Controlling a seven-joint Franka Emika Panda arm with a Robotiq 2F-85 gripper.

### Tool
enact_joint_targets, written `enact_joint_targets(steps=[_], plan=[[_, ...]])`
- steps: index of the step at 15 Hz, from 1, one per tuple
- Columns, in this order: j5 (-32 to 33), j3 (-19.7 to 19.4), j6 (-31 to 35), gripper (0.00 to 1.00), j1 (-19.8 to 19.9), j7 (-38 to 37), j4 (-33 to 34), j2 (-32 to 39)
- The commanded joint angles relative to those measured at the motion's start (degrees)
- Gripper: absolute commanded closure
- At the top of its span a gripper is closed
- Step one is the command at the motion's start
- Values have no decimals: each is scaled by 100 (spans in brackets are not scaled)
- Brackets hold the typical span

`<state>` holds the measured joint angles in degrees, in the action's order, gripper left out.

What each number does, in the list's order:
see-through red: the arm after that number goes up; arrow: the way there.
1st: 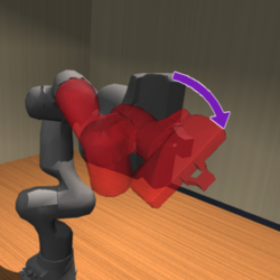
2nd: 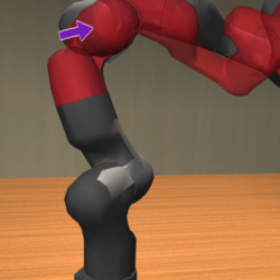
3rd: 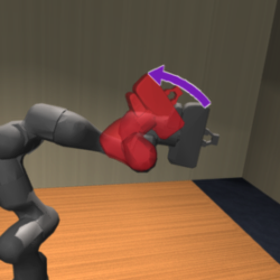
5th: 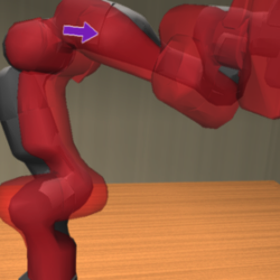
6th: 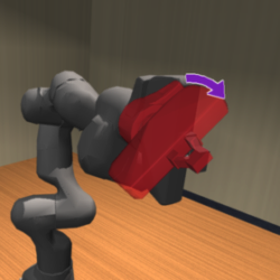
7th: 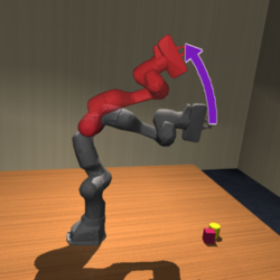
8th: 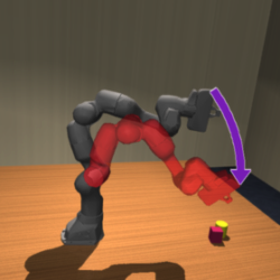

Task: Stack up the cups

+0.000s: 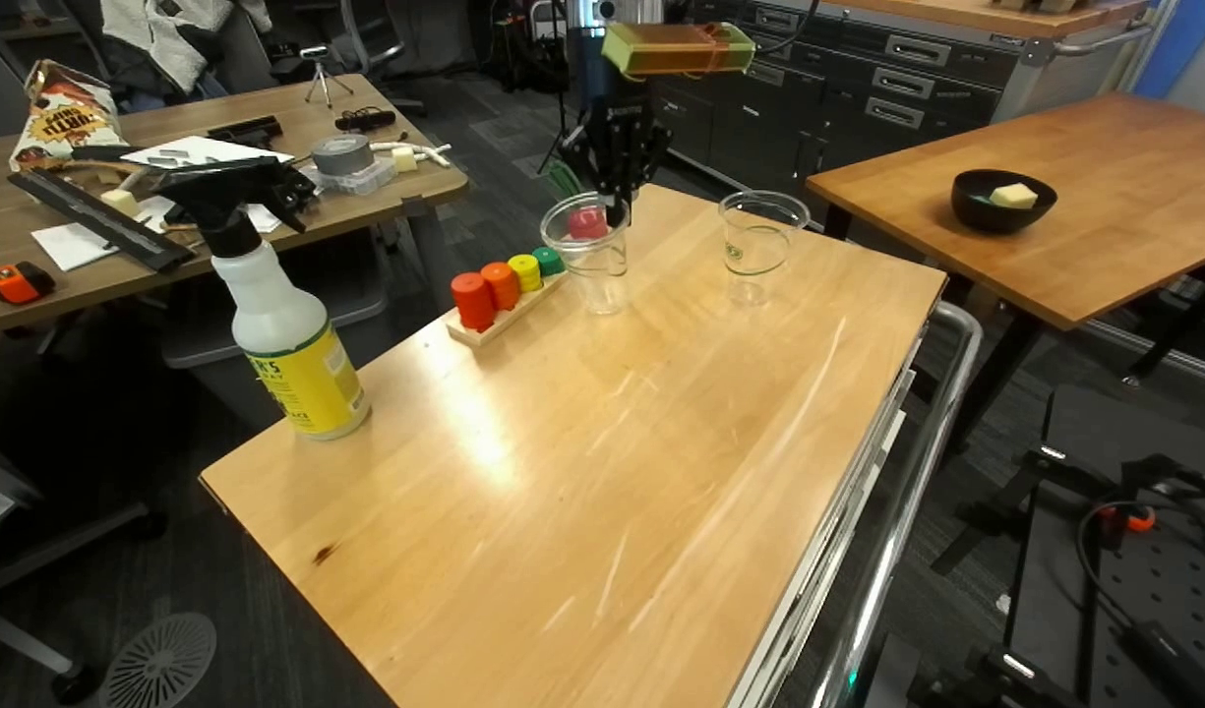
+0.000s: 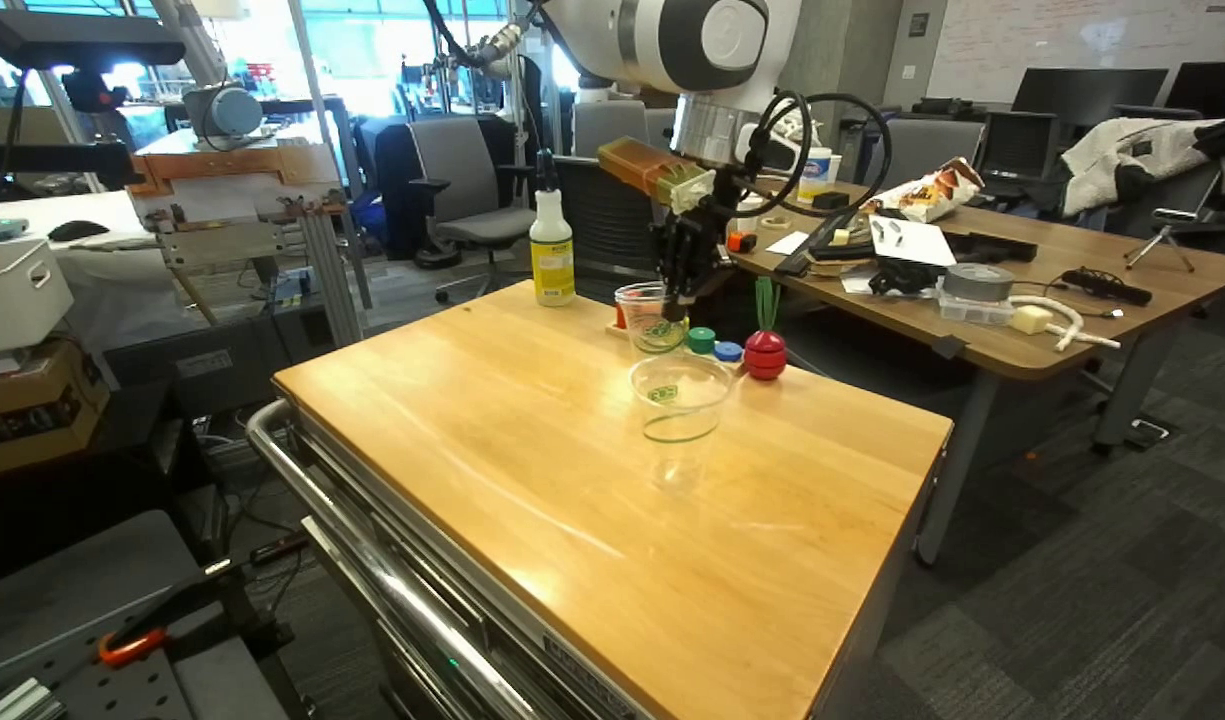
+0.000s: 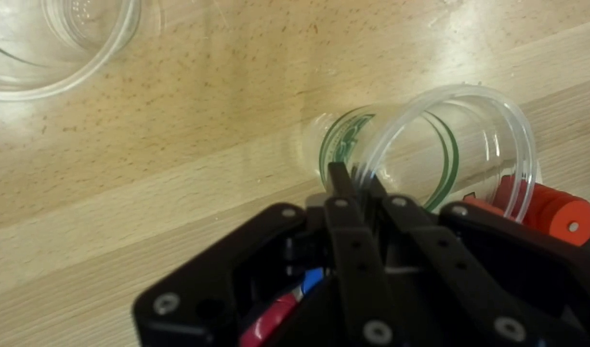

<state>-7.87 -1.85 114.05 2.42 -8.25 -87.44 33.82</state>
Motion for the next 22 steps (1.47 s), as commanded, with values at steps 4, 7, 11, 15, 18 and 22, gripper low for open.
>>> enact_joint_targets(steps=[4,7,11,15,18,22], plan=[[-334,-29,87,98,190,-82,-1004,-1405],[-841,-56,278,98,413,85,-1741,-2256],[-1557,-256,471,98,609,323,-2877,-3451],[-1698,-545,769,98,655,328,-4086,-4547],[-1576,-696,973,98,700,201,-4868,-5153],[-1571,-828,1238,98,776,180,-5432,-5547]])
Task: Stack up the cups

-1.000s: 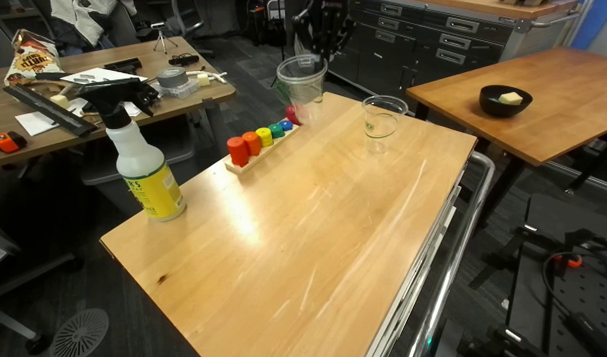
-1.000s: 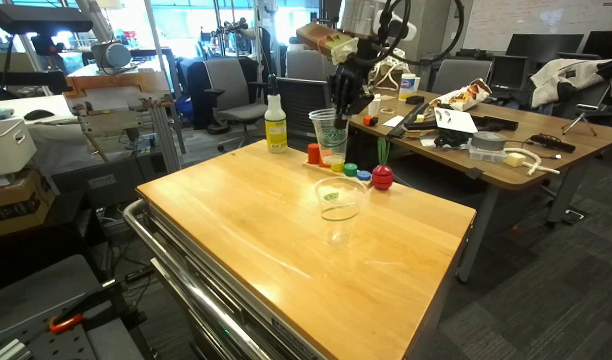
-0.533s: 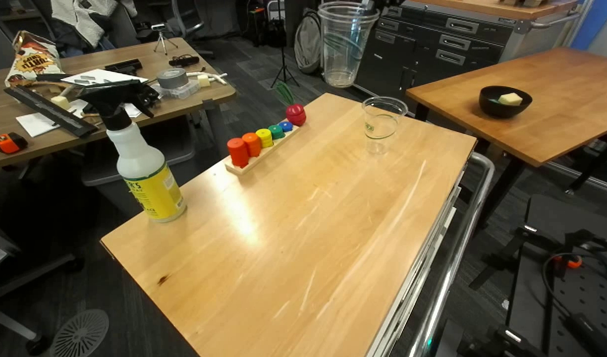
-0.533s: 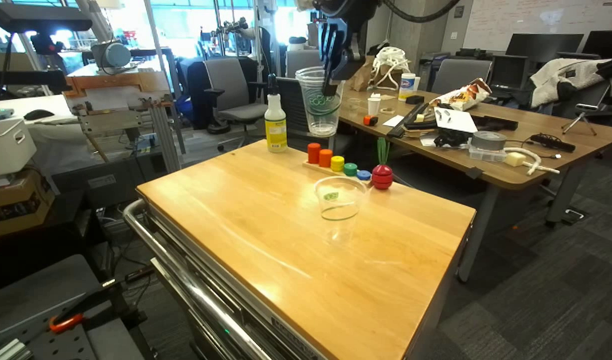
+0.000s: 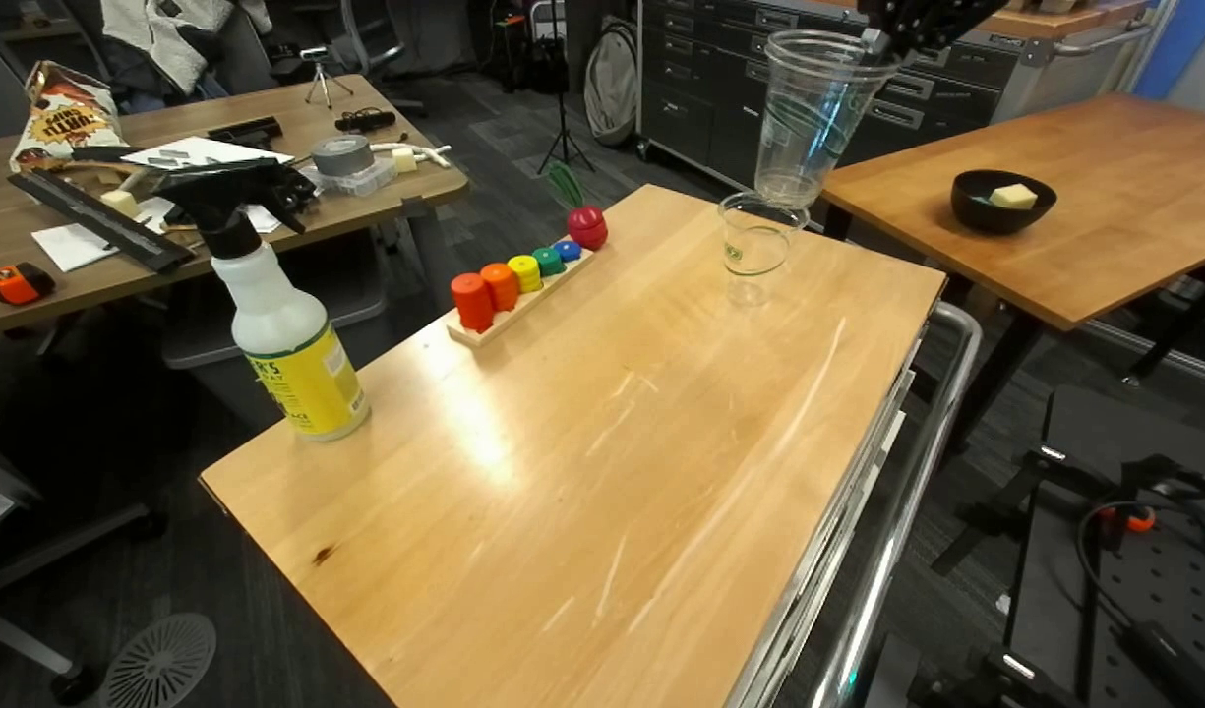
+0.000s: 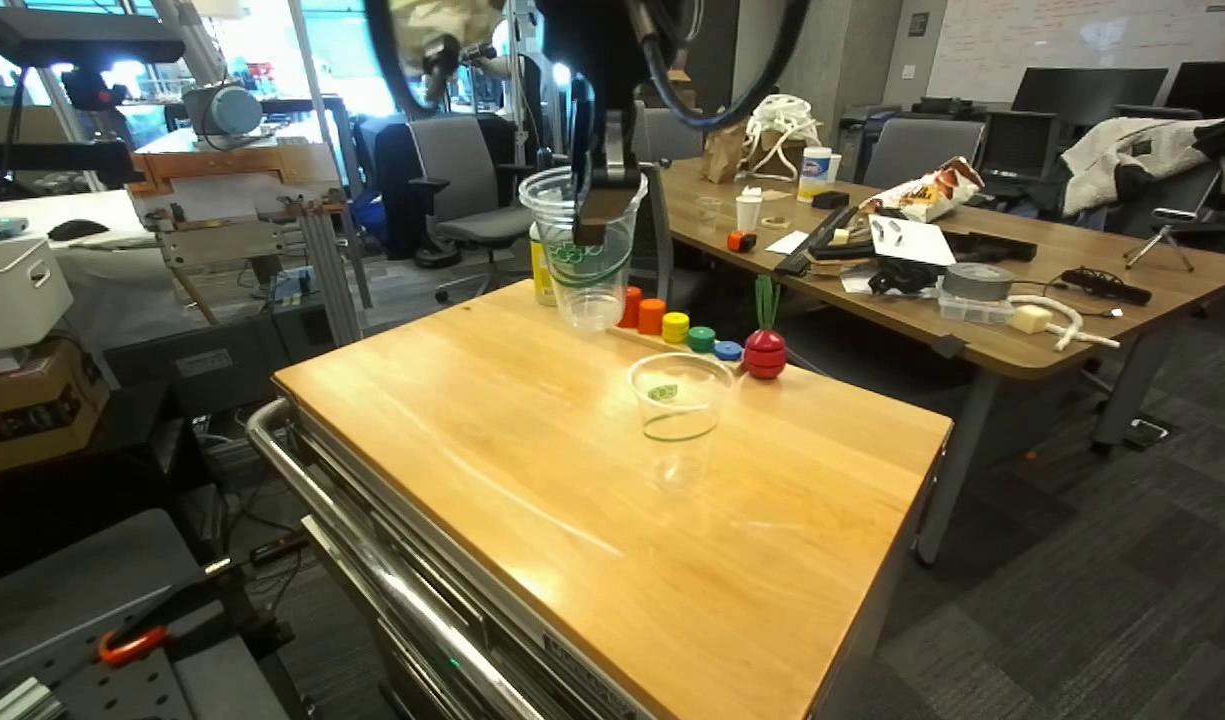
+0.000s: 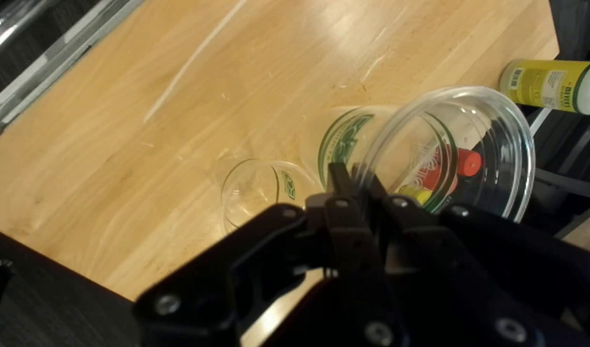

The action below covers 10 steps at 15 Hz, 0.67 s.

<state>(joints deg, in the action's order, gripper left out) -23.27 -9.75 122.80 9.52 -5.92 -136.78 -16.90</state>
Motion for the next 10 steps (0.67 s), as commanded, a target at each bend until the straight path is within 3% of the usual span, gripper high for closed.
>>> enact_joint_targets(steps=[1,5,10], plan=[[-36,-59,505,98,92,-60,-562,-499],[87,-104,1060,98,191,-208,-540,-304],[101,-180,1192,98,204,-250,-169,225]])
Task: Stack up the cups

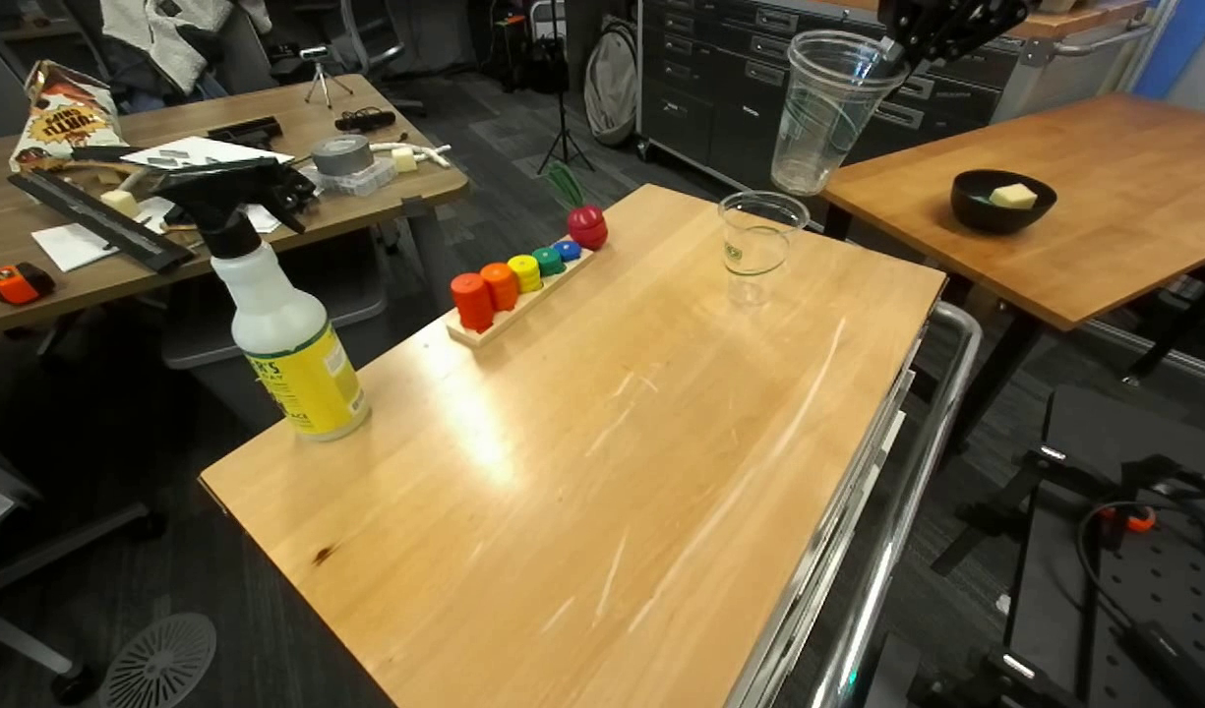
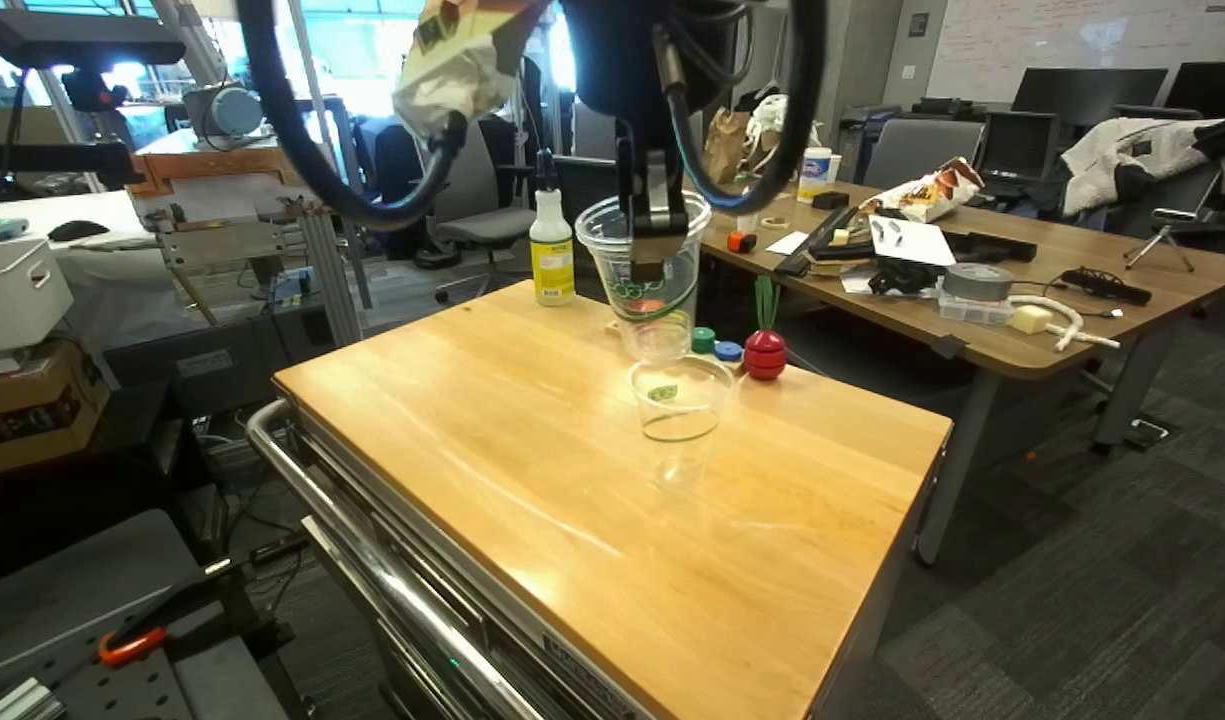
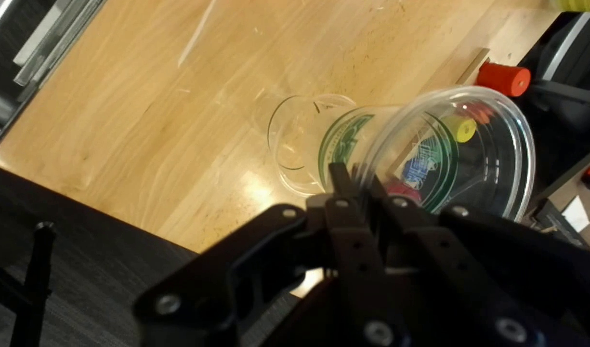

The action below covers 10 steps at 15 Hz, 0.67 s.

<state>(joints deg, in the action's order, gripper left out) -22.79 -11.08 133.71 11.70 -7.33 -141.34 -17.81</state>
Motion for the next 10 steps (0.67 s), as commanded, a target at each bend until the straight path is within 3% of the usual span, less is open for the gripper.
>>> enact_joint_targets(steps=[1,10], plan=[[41,-64,66,98,-28,-96,385,436],[47,-53,-153,98,-49,28,1294,1558]])
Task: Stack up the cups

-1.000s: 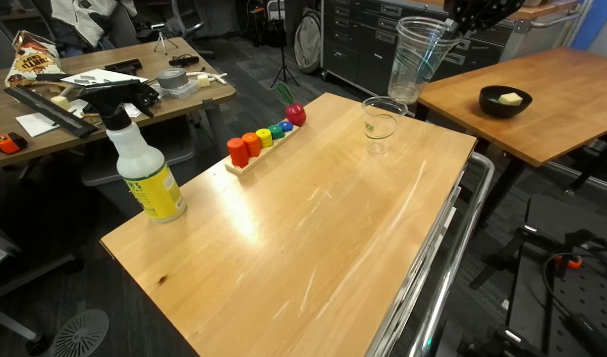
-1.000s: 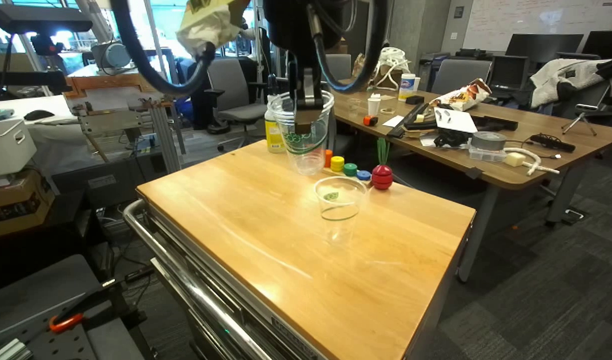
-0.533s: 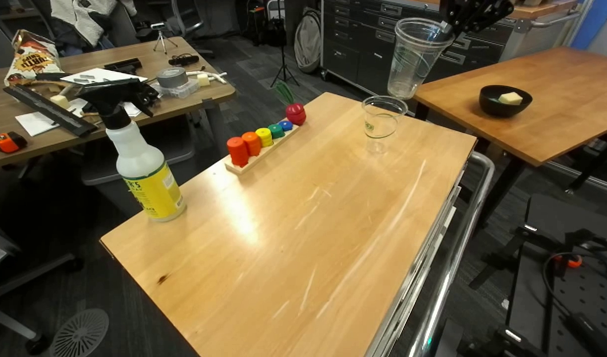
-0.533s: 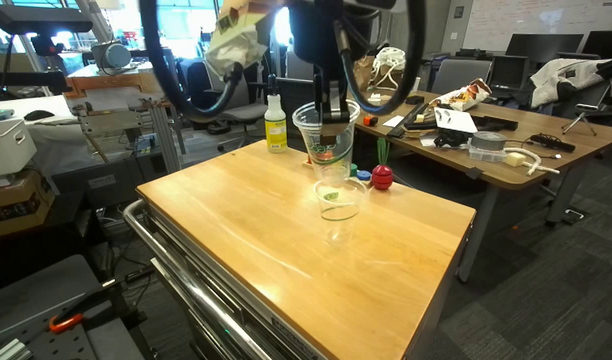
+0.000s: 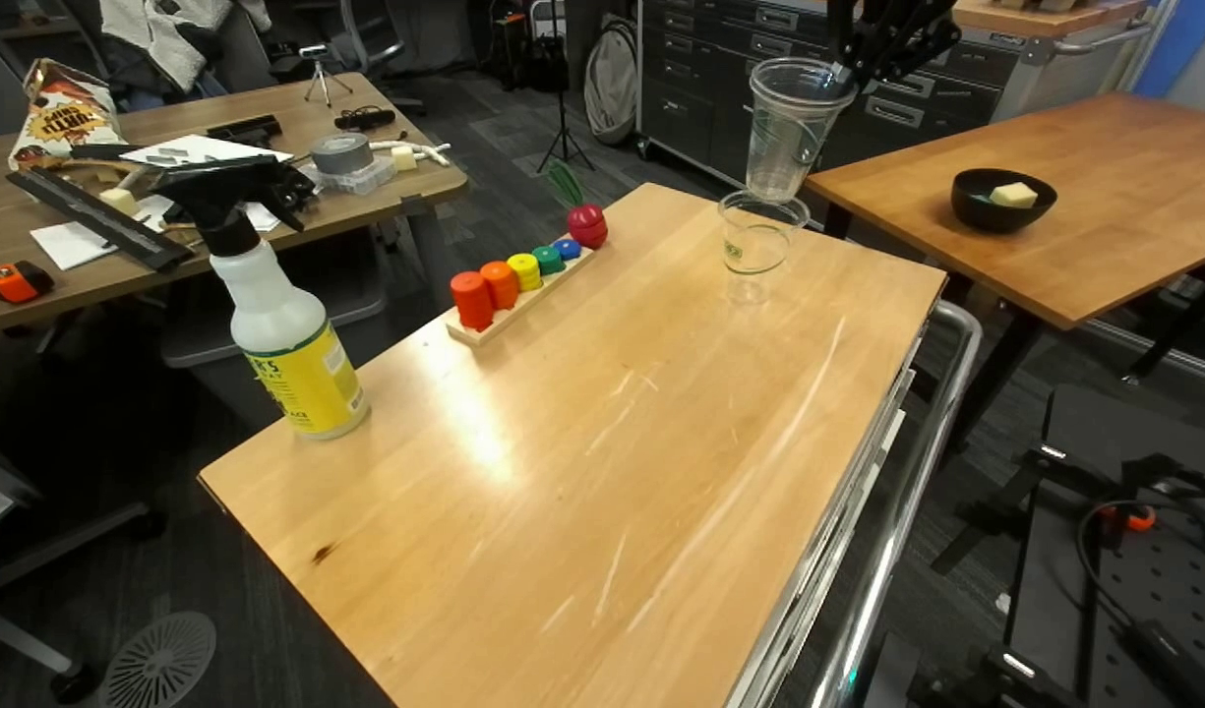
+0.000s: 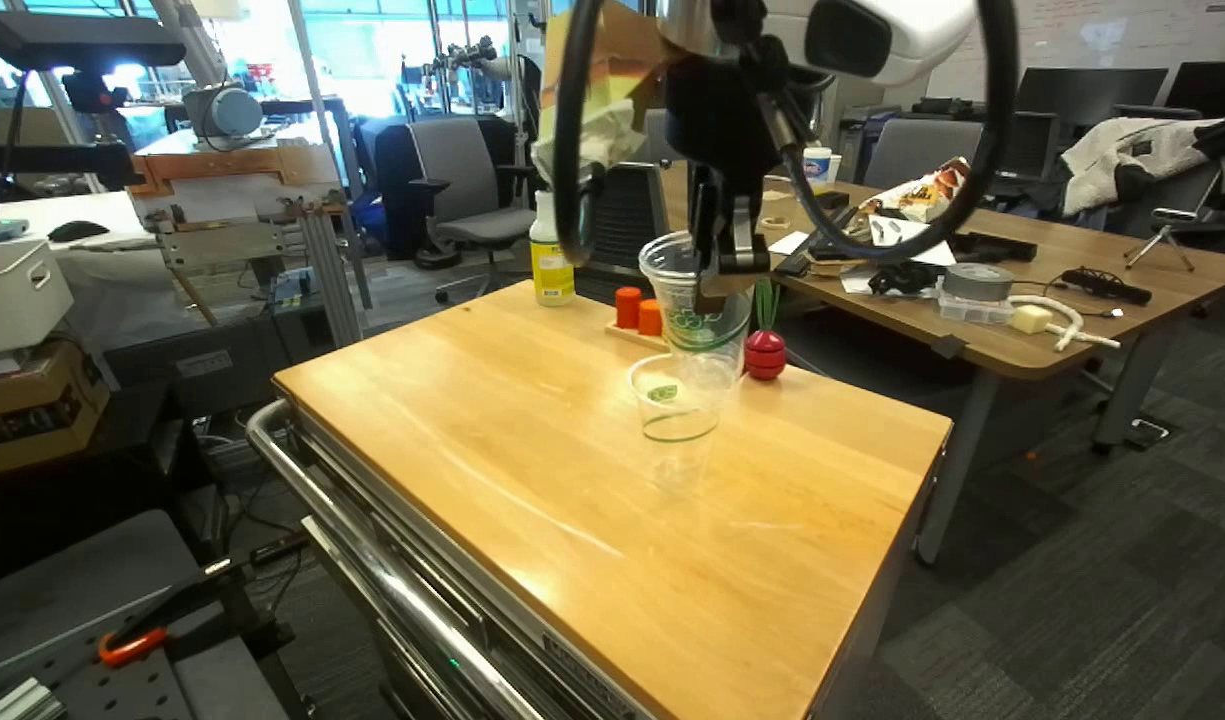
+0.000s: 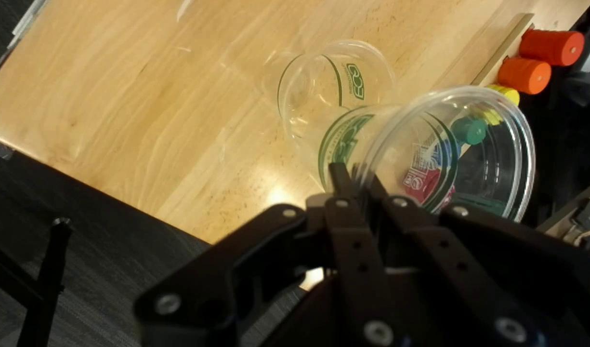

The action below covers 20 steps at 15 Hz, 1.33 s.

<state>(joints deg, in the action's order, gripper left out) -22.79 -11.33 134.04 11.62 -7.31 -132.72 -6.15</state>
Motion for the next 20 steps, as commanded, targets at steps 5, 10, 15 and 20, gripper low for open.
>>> enact_joint_targets(steps=[5,10,15,20], plan=[[21,54,-419,98,-86,184,659,838],[123,169,-594,98,-127,216,782,1108],[308,220,-644,62,-138,212,702,1058],[958,168,-729,23,-156,-185,664,732]])
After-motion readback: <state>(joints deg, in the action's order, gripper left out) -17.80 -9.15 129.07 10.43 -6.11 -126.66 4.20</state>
